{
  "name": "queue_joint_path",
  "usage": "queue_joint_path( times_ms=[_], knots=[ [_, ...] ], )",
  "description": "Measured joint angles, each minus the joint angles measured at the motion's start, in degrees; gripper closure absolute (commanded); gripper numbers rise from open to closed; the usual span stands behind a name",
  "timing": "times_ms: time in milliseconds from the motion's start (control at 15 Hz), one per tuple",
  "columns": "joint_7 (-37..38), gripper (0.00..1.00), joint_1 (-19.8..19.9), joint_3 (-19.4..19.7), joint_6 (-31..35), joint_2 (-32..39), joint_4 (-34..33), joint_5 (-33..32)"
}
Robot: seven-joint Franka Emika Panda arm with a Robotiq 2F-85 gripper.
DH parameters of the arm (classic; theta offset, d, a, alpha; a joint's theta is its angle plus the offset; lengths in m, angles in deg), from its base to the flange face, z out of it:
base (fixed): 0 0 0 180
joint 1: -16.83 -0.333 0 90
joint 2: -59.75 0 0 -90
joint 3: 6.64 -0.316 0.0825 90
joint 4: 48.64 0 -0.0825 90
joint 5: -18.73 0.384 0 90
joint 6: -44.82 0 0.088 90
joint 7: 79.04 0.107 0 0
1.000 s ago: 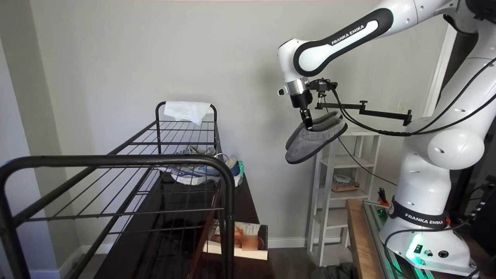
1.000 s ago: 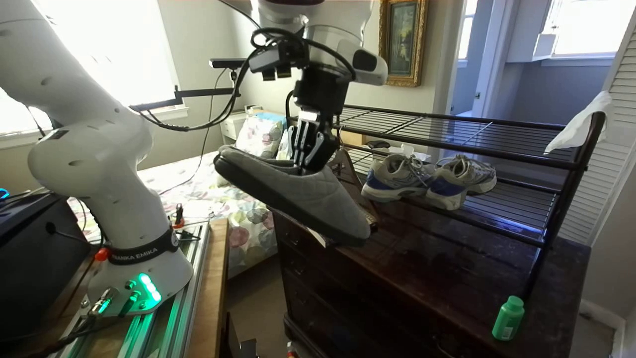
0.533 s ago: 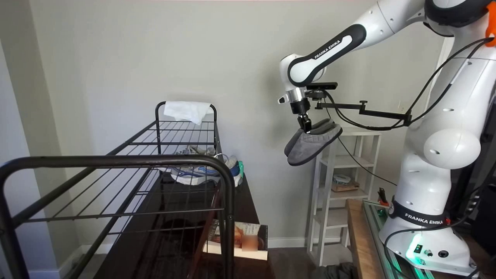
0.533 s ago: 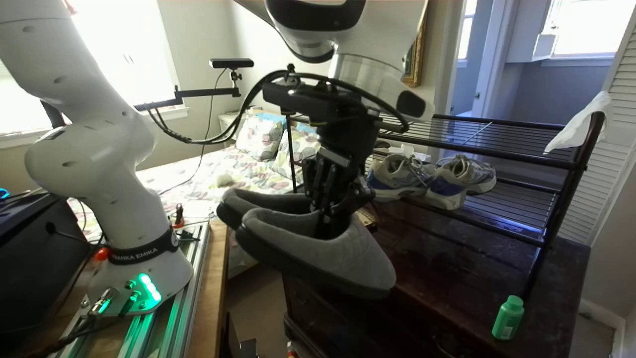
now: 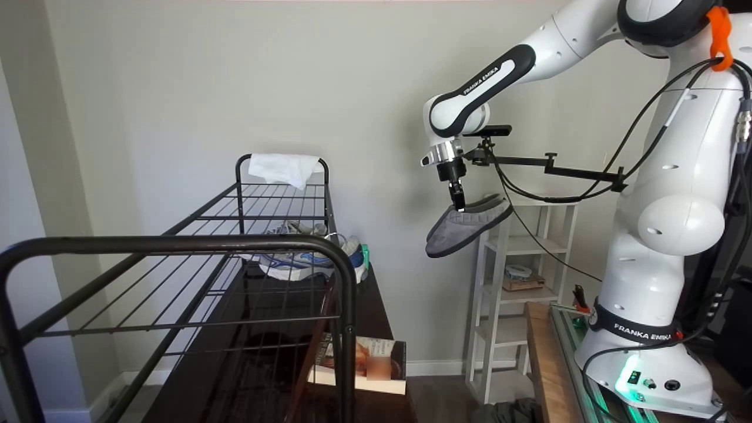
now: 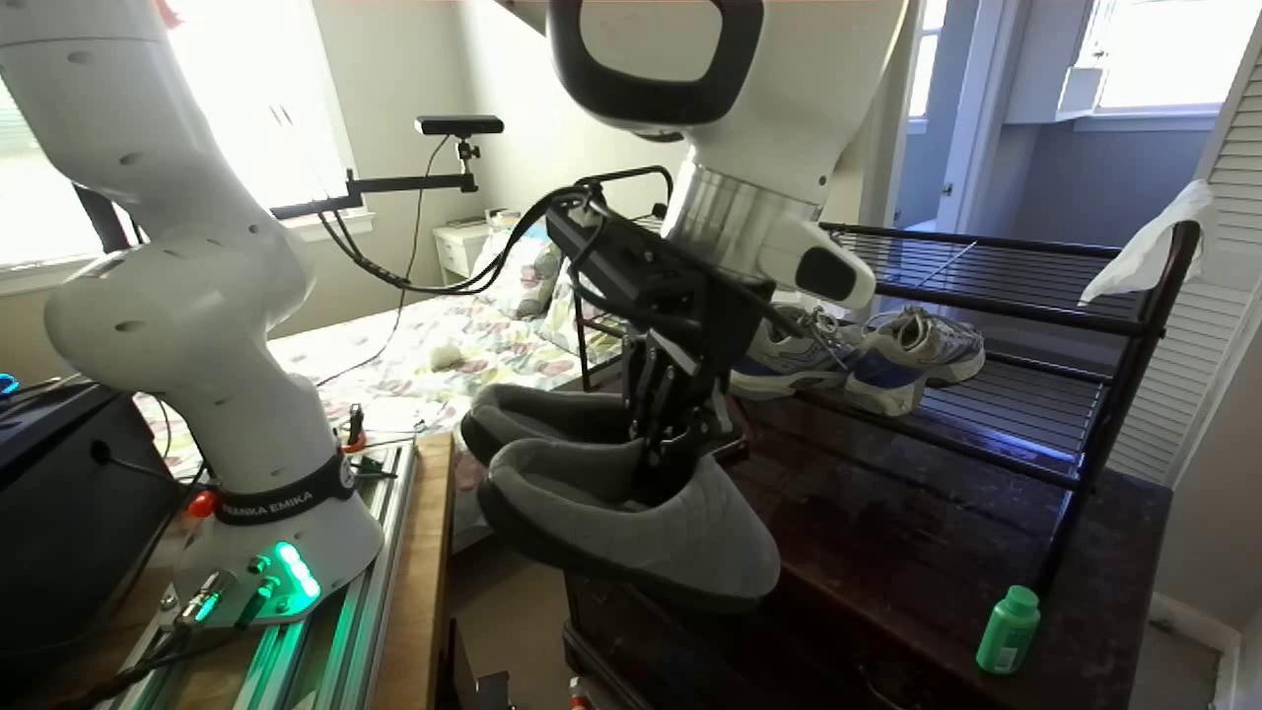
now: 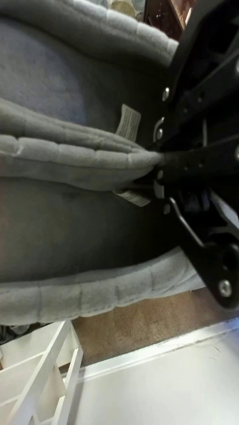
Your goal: Pick up ta pair of shoes from the top of the rack and put it on top of the cabinet
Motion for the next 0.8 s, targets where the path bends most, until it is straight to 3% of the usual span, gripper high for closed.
queue_joint_path(
  times_ms=[200,333,600,800],
  knots=[
    [-0.16,0.98,0.16,-0.19,0.72,0.07,0.26,0.00],
    [-2.23,0.98,0.46,-0.19,4.97,0.91,1.62,0.08],
    [-8.92,0.98,1.58,-0.23,18.28,5.35,5.60,1.31],
    [-14.38,0.98,2.33,-1.19,30.38,8.26,9.24,5.72]
  ],
)
